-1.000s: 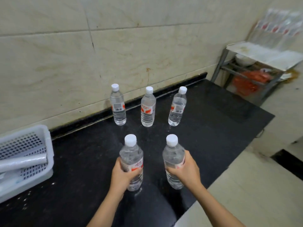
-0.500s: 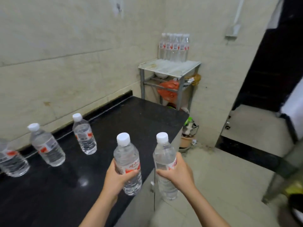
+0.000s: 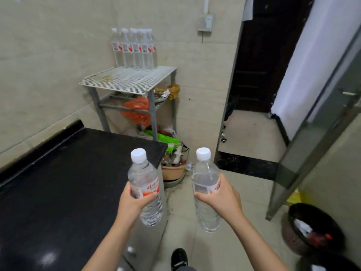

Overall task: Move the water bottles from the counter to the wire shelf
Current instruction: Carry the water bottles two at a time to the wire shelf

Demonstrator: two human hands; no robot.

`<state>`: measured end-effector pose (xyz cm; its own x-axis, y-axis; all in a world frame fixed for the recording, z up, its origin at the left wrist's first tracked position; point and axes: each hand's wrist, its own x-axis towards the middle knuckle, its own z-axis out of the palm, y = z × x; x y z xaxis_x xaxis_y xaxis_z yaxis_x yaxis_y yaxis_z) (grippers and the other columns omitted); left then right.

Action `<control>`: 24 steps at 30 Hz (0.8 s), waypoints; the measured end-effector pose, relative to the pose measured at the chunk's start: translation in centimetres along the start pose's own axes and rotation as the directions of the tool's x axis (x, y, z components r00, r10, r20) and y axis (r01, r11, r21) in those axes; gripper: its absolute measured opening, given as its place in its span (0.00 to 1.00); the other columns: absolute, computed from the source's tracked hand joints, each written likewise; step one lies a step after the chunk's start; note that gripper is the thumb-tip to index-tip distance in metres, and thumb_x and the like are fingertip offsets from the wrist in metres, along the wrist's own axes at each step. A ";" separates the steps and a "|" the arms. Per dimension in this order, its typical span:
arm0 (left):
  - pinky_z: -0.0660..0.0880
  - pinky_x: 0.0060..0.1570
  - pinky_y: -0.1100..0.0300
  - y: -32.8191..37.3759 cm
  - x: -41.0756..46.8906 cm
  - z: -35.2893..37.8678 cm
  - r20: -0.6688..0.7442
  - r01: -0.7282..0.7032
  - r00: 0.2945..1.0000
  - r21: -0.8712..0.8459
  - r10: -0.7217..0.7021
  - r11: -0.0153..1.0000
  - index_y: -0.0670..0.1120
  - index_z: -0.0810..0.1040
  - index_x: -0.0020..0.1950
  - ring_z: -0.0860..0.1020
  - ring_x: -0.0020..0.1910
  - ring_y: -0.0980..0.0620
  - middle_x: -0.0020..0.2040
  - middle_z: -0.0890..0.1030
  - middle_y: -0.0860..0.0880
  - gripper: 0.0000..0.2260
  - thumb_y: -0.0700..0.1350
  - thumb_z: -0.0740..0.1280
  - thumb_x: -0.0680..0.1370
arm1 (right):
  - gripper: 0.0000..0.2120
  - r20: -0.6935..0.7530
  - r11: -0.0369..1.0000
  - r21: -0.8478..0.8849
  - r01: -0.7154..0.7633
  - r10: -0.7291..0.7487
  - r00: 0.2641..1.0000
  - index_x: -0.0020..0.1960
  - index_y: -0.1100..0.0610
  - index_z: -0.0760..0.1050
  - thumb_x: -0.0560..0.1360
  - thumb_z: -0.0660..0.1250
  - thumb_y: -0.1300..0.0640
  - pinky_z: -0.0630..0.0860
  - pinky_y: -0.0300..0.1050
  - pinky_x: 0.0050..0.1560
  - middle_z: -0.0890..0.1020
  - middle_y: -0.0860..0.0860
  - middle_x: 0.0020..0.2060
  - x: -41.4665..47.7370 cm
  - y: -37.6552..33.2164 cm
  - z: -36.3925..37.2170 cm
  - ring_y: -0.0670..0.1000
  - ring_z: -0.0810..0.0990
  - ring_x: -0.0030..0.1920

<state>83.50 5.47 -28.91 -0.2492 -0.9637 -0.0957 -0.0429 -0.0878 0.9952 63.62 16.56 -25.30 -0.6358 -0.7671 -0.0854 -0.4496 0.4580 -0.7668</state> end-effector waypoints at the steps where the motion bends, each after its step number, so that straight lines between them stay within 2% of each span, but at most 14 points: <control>1: 0.76 0.55 0.44 0.1 2.0 1.1 0.000 -0.009 1.000 -0.009 0.009 1.000 0.42 0.74 0.57 0.80 0.48 0.42 0.52 0.81 0.39 0.37 0.49 0.76 0.49 | 0.24 -0.021 1.000 -0.009 0.005 -0.006 1.000 0.48 0.46 0.67 0.58 0.74 0.45 0.72 0.44 0.47 0.81 0.48 0.50 2.0 0.0 -0.6 0.53 0.79 0.52; 5: 0.75 0.56 0.42 0.8 10.4 5.5 0.010 -0.026 1.000 -0.047 0.027 0.999 0.42 0.74 0.55 0.79 0.48 0.43 0.52 0.81 0.38 0.35 0.50 0.75 0.49 | 0.25 -0.094 0.998 -0.055 0.038 -0.043 0.995 0.48 0.46 0.64 0.59 0.76 0.46 0.70 0.43 0.45 0.79 0.46 0.47 10.2 -1.0 -3.2 0.53 0.79 0.53; 7: 0.75 0.55 0.43 1.6 14.3 7.8 0.024 -0.040 0.999 -0.050 0.041 0.998 0.42 0.74 0.54 0.79 0.47 0.44 0.52 0.81 0.38 0.35 0.51 0.75 0.49 | 0.25 -0.095 0.995 -0.097 0.033 -0.042 0.995 0.48 0.46 0.64 0.59 0.76 0.46 0.67 0.42 0.43 0.76 0.44 0.44 14.2 -1.7 -4.1 0.52 0.78 0.52; 10: 0.76 0.52 0.48 3.1 19.4 11.0 0.053 -0.050 0.997 -0.071 0.054 0.996 0.43 0.74 0.53 0.79 0.47 0.44 0.50 0.81 0.41 0.35 0.50 0.75 0.48 | 0.24 -0.100 0.993 -0.114 0.017 -0.029 0.995 0.48 0.47 0.65 0.59 0.75 0.46 0.67 0.41 0.43 0.75 0.43 0.43 19.4 -2.5 -4.9 0.51 0.78 0.52; 13: 0.76 0.47 0.56 4.2 23.4 13.8 0.105 -0.055 0.992 -0.076 0.063 0.996 0.49 0.74 0.48 0.79 0.44 0.48 0.46 0.81 0.47 0.25 0.41 0.77 0.53 | 0.25 -0.099 0.995 -0.100 0.003 -0.013 0.995 0.48 0.47 0.64 0.59 0.76 0.47 0.67 0.41 0.43 0.75 0.43 0.43 23.3 -2.2 -5.3 0.50 0.77 0.49; 16: 0.76 0.48 0.56 4.7 26.8 16.4 0.120 -0.060 0.990 -0.081 0.070 0.995 0.51 0.74 0.47 0.79 0.44 0.50 0.46 0.81 0.49 0.22 0.34 0.76 0.59 | 0.25 -0.082 0.996 -0.088 -0.021 0.014 0.997 0.49 0.46 0.64 0.60 0.75 0.47 0.67 0.42 0.42 0.75 0.42 0.42 26.8 -1.2 -5.7 0.48 0.74 0.44; 19: 0.78 0.44 0.62 4.7 29.4 18.6 0.120 -0.062 0.990 -0.088 0.072 0.994 0.51 0.74 0.47 0.81 0.40 0.56 0.46 0.81 0.49 0.22 0.38 0.75 0.56 | 0.25 -0.065 0.995 -0.087 -0.057 0.052 0.997 0.49 0.47 0.65 0.60 0.75 0.46 0.68 0.42 0.43 0.75 0.43 0.42 30.6 0.3 -6.1 0.50 0.77 0.46; 22: 0.77 0.51 0.53 4.7 32.5 20.9 0.097 -0.050 0.994 -0.077 0.057 0.996 0.50 0.74 0.49 0.81 0.47 0.49 0.49 0.82 0.45 0.28 0.44 0.76 0.51 | 0.24 -0.040 0.995 -0.084 -0.050 0.046 0.998 0.49 0.47 0.65 0.59 0.74 0.45 0.69 0.43 0.43 0.76 0.44 0.43 36.1 1.4 -7.0 0.51 0.77 0.46; 24: 0.76 0.51 0.53 5.0 34.6 22.2 0.062 -0.041 0.997 -0.080 0.046 0.996 0.51 0.74 0.48 0.80 0.48 0.47 0.49 0.82 0.46 0.29 0.47 0.76 0.49 | 0.23 -0.003 0.998 -0.063 -0.032 0.032 0.999 0.49 0.46 0.66 0.60 0.74 0.45 0.72 0.44 0.45 0.77 0.45 0.43 40.3 1.5 -7.7 0.50 0.77 0.45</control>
<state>53.20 -22.75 -27.70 -0.3104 -0.9492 -0.0510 0.0453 -0.0683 0.9966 32.45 -10.22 -24.97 -0.6517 -0.7508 -0.1075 -0.4677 0.5095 -0.7223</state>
